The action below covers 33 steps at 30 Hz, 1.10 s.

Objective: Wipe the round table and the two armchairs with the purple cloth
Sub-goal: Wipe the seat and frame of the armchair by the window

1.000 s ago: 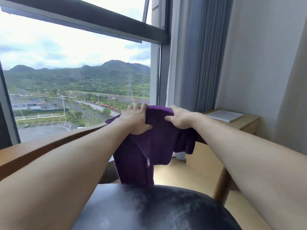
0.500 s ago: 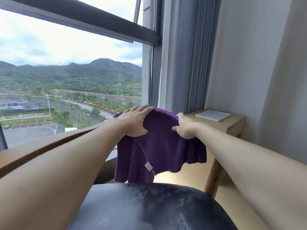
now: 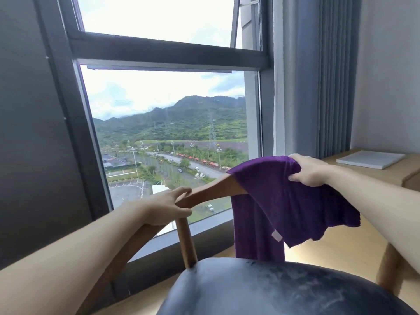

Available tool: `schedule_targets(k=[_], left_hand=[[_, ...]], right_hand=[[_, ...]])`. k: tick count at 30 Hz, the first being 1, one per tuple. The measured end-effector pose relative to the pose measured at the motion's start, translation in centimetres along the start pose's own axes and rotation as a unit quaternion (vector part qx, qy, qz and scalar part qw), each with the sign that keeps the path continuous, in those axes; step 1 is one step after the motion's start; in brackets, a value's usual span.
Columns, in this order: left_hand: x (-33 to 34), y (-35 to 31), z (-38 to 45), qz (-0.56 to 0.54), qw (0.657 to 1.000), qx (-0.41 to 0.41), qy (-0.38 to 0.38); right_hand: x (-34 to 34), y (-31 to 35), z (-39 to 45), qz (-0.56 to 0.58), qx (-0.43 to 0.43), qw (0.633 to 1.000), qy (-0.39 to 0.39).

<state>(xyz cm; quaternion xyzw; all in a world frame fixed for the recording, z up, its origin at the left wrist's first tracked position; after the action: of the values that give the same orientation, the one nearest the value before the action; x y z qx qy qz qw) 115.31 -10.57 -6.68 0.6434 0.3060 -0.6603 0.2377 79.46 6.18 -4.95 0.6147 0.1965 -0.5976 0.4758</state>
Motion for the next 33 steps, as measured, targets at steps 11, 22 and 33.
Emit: schedule_targets(k=[11, 22, 33], left_hand=[[0.9, 0.4, 1.3, -0.057, 0.997, -0.034, -0.032], [0.2, -0.7, -1.2, -0.082, 0.978, -0.045, -0.184], [-0.5, 3.4, -13.4, -0.158, 0.955, -0.024, -0.25]], right_hand=[[9.0, 15.8, 2.2, -0.238, -0.214, 0.947, 0.004], [12.0, 19.6, -1.9, -0.116, -0.218, 0.969, 0.029], [13.5, 22.7, -5.0, -0.023, -0.205, 0.977, 0.056]])
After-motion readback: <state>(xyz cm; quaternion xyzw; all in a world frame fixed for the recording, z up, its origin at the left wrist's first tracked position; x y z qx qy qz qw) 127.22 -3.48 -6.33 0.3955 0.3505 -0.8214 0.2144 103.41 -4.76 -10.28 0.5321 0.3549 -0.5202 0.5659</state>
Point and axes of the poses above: each hand's wrist, its own z-axis towards the middle knuckle, its own x-axis out of the palm, y = z × x, the point moved 1 cm from there along z, towards the middle knuckle
